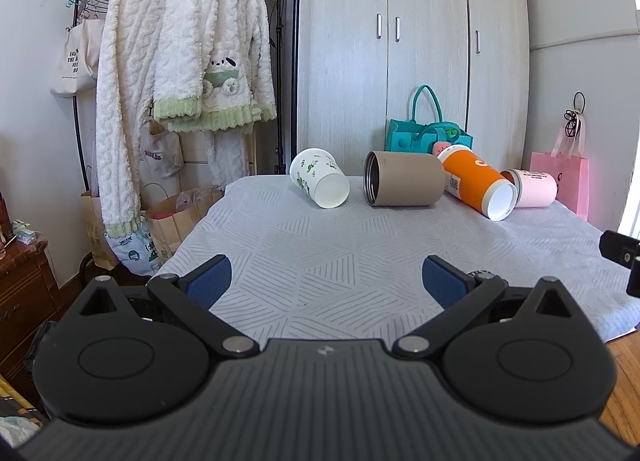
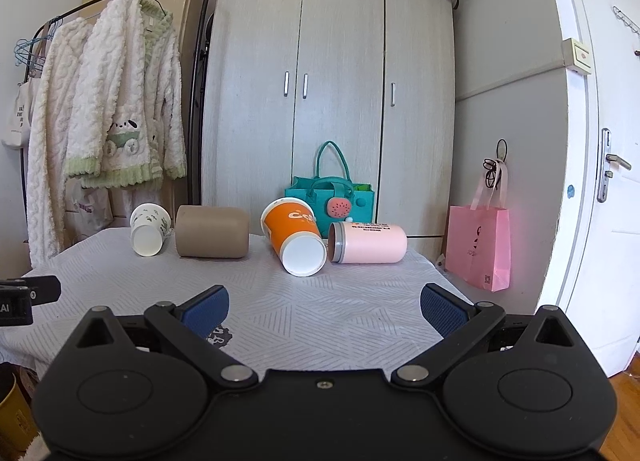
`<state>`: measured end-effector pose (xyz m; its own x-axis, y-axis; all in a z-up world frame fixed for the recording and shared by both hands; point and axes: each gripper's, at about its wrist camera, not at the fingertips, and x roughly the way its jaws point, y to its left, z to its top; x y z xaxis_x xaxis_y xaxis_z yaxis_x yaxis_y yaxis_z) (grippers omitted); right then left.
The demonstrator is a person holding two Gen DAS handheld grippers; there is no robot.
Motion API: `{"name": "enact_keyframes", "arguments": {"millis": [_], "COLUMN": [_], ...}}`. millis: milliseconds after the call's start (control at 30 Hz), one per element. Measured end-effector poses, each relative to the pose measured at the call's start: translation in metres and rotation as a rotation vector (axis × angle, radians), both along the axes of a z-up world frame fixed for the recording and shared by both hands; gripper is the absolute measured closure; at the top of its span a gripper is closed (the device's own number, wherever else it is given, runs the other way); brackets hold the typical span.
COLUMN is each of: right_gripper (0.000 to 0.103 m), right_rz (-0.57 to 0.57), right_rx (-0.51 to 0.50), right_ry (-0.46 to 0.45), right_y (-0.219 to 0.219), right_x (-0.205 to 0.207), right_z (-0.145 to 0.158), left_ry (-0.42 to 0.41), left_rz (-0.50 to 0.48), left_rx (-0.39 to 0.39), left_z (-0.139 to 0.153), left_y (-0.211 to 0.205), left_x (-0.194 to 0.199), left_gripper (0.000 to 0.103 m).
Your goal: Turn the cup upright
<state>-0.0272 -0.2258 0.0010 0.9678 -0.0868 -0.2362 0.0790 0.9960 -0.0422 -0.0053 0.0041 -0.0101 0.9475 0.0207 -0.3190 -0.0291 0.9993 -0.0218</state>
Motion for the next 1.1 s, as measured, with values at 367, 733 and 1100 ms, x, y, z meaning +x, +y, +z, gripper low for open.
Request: {"name": "enact_keyframes", "arguments": {"millis": [367,733,1100], "right_gripper": [0.0,0.0,0.0], "right_rz": [-0.009,-0.013,-0.016], "right_rx": [-0.007,-0.015,-0.022], "right_ry": [0.003,0.007,0.024], "right_y": [-0.0006,-0.0018,0.0], "right_x": [0.0018,0.0013,0.0042], "right_z": [-0.001,-0.0012,-0.0023], "left_ry": [0.006,0.002,0.012], "left_rz": [0.0,-0.002,-0.008], "left_rx": [-0.006,-0.003,0.007], "left_z": [-0.0019,-0.0001,-0.0025], "left_y": [0.0041,0.006,0.0057], "left_x": [-0.002,-0.0049,-0.0056], "left_gripper": [0.0,0.0,0.0]}}
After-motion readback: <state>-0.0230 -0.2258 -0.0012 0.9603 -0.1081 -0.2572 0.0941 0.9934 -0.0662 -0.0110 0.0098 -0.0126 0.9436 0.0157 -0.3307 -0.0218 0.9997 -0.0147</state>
